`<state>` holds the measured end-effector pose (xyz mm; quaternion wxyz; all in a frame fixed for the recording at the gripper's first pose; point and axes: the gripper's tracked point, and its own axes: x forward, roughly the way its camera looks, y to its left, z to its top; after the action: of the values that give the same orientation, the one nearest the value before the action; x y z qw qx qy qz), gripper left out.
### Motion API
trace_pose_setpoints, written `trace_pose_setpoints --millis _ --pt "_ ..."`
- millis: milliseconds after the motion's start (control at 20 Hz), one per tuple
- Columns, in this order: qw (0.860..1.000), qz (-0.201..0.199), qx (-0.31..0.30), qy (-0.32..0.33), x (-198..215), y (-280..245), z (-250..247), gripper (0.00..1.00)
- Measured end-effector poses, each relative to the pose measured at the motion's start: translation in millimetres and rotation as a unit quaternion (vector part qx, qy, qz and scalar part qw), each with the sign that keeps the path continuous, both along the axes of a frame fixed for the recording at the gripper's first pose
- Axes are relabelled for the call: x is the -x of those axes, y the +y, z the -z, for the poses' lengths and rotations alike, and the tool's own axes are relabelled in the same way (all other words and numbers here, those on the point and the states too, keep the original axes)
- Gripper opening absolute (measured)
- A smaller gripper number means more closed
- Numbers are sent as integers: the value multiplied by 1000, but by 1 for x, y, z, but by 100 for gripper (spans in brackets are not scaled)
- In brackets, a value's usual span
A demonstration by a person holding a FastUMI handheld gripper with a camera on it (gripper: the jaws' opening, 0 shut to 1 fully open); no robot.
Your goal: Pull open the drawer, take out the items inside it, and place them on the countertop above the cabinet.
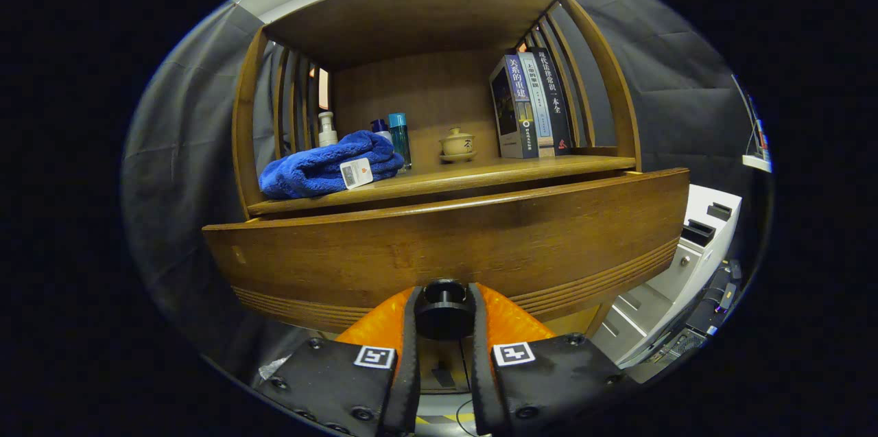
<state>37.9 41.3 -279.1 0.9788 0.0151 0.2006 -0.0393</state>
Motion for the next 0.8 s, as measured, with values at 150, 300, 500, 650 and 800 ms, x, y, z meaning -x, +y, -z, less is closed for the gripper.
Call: trace_pose_setpoints --millis 150,300,500,650,800 --pt "1000 -8 1 7 19 1 -4 39" --pt "1000 -9 -7 11 35 2 -9 39" --pt "1000 -14 -2 17 55 2 -12 39" --pt "999 -16 -3 27 71 3 -10 39" --pt "1000 -17 -5 25 74 4 -12 38"
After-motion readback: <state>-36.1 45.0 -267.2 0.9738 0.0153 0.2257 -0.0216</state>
